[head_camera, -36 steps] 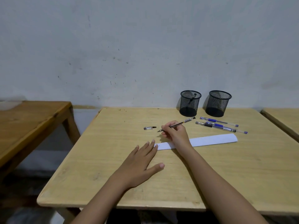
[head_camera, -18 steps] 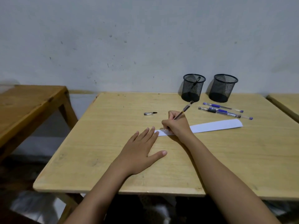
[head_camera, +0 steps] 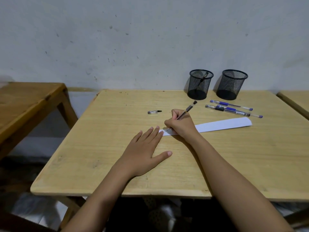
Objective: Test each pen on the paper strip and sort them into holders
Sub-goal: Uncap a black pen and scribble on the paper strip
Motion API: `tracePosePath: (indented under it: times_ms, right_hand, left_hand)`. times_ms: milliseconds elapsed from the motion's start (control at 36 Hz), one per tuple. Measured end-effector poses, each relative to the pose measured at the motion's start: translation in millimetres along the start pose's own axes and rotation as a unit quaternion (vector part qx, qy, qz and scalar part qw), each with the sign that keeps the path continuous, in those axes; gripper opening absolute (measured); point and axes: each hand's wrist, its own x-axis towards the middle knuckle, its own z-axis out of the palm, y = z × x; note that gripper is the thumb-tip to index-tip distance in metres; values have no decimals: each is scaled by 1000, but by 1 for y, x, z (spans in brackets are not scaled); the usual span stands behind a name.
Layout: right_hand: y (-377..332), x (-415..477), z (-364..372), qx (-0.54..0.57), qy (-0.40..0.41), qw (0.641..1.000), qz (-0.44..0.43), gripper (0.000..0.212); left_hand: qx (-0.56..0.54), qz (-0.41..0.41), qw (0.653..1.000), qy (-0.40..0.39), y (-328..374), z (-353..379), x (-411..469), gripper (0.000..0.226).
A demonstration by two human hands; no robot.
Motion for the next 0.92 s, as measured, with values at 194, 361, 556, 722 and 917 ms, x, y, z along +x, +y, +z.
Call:
tracePosePath:
  times_ms: [194,361,556,722,917]
  right_hand:
    - [0,-1,-2,3,-6,1000,-13,40]
    - [2,0,-2,-2,-3,1000,-12,41]
    - [1,0,-1,-11,4,1000,-15,28]
    - [1,-1,-2,-6,1,1000,-14,23]
    - [-1,-2,0,-18,26,999,-12,32]
  left_hand:
    - [-11,0,1000,2,1,0,-1,78]
    - [-9,0,1000,2,1,0,-1,76]
    - [-5,1,1000,5,0,1,0,77]
    - [-6,4,1000,5,0,1,0,78]
    - [-5,4,1000,4,0,0,-1,76]
